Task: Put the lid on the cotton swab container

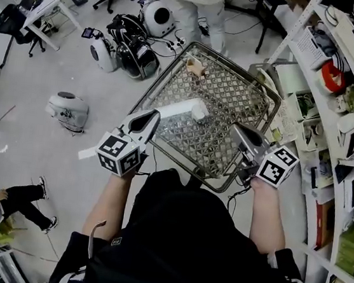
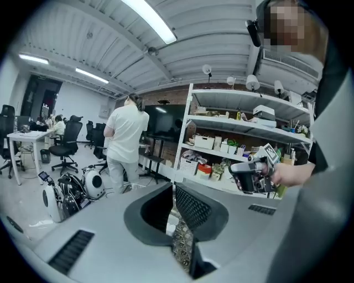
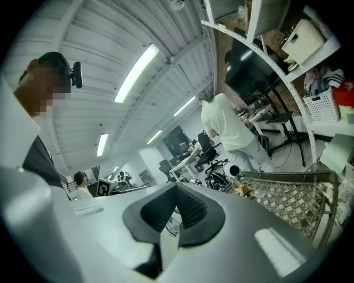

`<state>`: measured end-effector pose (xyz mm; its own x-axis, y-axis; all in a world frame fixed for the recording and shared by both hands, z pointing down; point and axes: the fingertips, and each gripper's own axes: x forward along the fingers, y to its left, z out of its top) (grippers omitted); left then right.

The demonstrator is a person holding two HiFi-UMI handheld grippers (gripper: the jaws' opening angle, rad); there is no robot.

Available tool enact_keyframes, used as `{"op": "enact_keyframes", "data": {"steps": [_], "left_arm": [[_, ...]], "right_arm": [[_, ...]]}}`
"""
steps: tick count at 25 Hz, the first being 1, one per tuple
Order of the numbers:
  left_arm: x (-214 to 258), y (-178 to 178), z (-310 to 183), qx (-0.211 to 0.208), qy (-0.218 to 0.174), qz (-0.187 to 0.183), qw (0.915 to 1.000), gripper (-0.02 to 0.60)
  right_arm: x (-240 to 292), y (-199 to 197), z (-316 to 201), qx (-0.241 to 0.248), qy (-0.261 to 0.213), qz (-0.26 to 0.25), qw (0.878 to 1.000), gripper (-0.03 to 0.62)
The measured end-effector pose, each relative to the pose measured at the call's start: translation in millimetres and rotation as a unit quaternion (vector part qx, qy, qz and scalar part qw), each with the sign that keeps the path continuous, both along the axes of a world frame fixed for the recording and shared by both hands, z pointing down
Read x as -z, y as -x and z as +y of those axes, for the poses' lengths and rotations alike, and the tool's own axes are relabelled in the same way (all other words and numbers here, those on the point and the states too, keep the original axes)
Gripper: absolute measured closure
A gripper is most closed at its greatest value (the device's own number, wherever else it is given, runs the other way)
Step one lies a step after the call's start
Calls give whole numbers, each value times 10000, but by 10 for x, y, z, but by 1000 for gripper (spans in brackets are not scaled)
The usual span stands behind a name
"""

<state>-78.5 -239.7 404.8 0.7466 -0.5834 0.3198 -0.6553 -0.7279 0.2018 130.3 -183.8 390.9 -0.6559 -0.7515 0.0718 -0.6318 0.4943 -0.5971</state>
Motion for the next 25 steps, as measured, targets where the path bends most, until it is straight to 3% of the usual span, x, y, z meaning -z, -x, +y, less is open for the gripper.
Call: {"op": "enact_keyframes", "data": {"steps": [5, 14, 25], "left_arm": [[-80, -24, 11, 56, 66, -276, 9996, 560], [-351, -36, -227, -80, 216, -400, 9989, 558], [-1075, -187, -499, -555, 854, -451, 9938, 495]], "right_arm": [[-181, 10, -25, 120, 225, -160, 9995, 583], [-319, -12, -409, 72, 474, 11, 9988, 583], [-769, 57, -836, -129, 1107, 227, 9935, 583]]}}
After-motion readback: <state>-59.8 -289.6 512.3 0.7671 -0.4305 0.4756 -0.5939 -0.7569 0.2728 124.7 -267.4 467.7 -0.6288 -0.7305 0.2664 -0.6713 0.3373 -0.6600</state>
